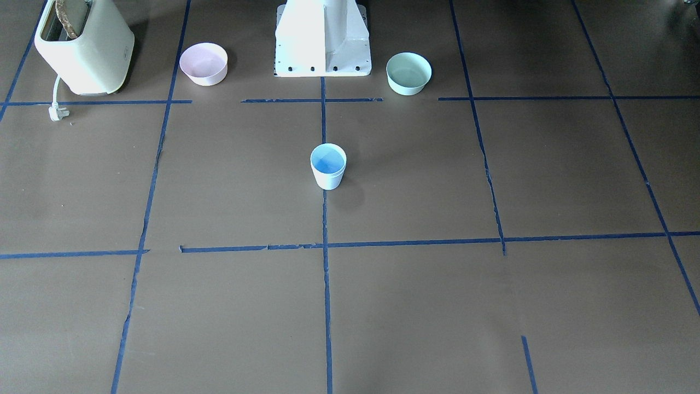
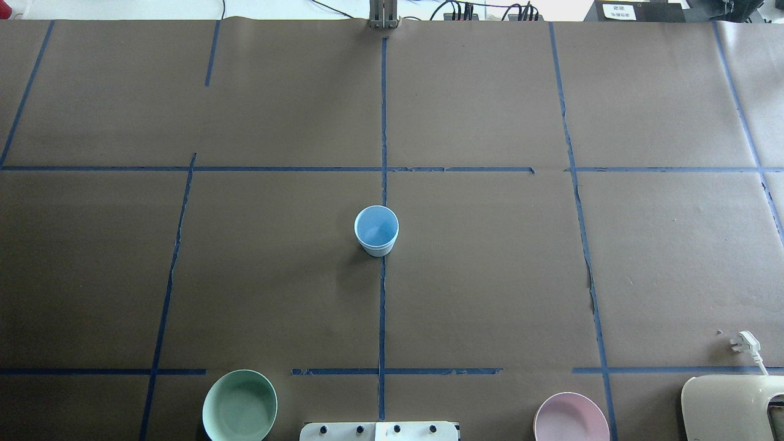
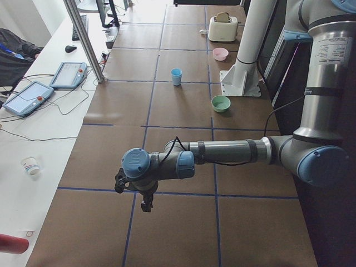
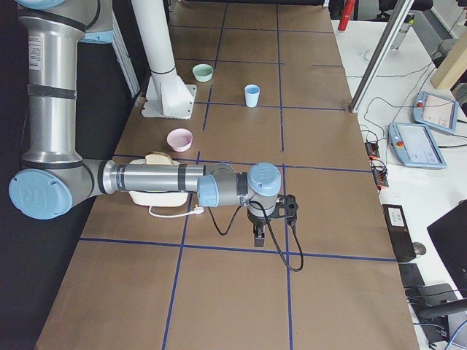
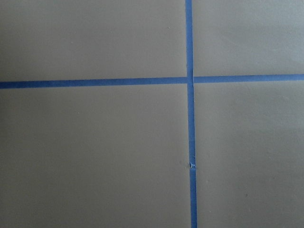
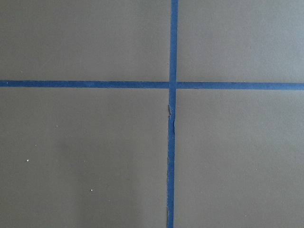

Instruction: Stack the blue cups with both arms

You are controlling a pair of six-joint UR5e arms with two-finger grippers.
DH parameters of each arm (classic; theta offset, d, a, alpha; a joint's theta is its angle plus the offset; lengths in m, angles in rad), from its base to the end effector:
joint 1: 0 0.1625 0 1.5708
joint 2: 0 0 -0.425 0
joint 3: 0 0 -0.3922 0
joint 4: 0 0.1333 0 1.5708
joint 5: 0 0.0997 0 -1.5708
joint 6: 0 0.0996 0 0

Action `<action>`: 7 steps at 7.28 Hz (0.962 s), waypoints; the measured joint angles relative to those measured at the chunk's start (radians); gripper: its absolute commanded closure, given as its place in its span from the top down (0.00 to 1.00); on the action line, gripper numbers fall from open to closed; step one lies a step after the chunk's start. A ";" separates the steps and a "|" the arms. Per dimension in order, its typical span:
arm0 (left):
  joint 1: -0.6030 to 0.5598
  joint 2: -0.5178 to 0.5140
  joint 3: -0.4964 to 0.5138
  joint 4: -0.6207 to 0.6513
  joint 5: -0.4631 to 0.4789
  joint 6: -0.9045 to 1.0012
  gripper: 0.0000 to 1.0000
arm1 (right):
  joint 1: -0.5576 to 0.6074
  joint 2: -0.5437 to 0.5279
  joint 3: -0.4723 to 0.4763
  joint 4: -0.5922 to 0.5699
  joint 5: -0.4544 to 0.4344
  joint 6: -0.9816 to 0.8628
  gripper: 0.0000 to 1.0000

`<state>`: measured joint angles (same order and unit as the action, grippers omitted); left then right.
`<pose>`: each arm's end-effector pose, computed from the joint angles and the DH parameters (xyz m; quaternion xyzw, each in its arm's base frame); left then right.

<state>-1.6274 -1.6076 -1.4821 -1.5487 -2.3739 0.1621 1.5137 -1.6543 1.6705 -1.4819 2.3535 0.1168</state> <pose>-0.0899 -0.4973 0.6839 0.0088 0.3920 0.0341 0.9193 0.0365 -0.4661 0.6394 0.0153 -0.3837 0.0075 0.9233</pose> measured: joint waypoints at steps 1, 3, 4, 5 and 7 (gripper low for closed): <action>0.001 0.000 0.000 -0.012 0.021 -0.002 1.00 | 0.020 -0.001 -0.005 -0.002 0.017 0.000 1.00; 0.001 0.000 0.000 -0.020 0.032 -0.004 1.00 | 0.058 -0.002 -0.012 -0.006 0.051 -0.004 1.00; 0.001 0.000 0.001 -0.020 0.033 -0.004 1.00 | 0.065 -0.001 -0.021 -0.009 0.054 -0.005 1.00; 0.002 0.000 0.002 -0.020 0.033 -0.004 1.00 | 0.069 -0.001 -0.029 -0.014 0.054 -0.005 1.00; 0.002 0.000 0.003 -0.021 0.033 -0.003 1.00 | 0.083 0.008 -0.036 -0.058 0.052 -0.009 1.00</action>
<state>-1.6253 -1.6076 -1.4792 -1.5692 -2.3412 0.1593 1.5965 -1.6462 1.6347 -1.5398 2.4052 0.1079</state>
